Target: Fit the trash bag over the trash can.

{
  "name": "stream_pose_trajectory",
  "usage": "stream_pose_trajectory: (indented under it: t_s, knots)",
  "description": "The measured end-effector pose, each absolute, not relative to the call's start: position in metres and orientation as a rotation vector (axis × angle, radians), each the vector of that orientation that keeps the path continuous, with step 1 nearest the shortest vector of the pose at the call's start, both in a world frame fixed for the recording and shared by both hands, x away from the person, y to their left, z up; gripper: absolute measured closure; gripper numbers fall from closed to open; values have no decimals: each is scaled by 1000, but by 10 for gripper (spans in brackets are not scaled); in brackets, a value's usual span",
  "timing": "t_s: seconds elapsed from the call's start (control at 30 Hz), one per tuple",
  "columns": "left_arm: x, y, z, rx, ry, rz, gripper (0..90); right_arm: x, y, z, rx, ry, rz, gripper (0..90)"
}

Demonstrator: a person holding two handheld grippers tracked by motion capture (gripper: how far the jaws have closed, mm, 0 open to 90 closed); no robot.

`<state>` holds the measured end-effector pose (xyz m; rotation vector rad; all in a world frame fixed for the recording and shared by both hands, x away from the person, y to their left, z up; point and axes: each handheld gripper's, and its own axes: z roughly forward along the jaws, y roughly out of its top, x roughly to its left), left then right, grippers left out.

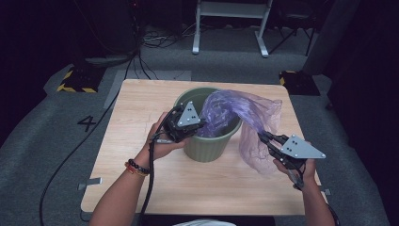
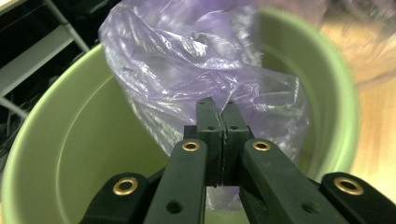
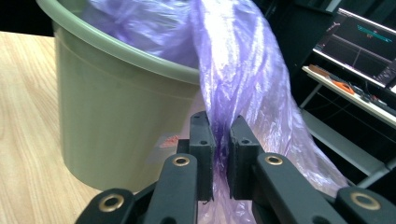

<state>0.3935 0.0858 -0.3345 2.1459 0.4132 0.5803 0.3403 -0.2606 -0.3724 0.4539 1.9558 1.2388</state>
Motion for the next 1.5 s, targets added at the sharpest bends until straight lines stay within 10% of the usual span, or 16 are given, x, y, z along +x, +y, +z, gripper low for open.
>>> stream_pose_trajectory:
  t_s: [0.2,0.27,0.4,0.53,1.2,1.5]
  knots:
    - [404,99,-344,2174,462,516,855,346,-269,-373,507,1948,1252,835]
    - [407,101,-343,2141,510,522,753,346,-269,-372,508,1946,1254,836]
    - [410,104,-342,2059,578,474,276,345,-265,-366,491,1932,1261,836]
    - [408,111,-338,2005,568,437,156,345,-263,-363,493,1926,1251,836]
    - [379,62,-316,2061,338,413,167,337,-249,-351,400,1928,1239,833]
    - [379,43,-320,2080,299,426,332,333,-230,-345,327,1957,1244,828]
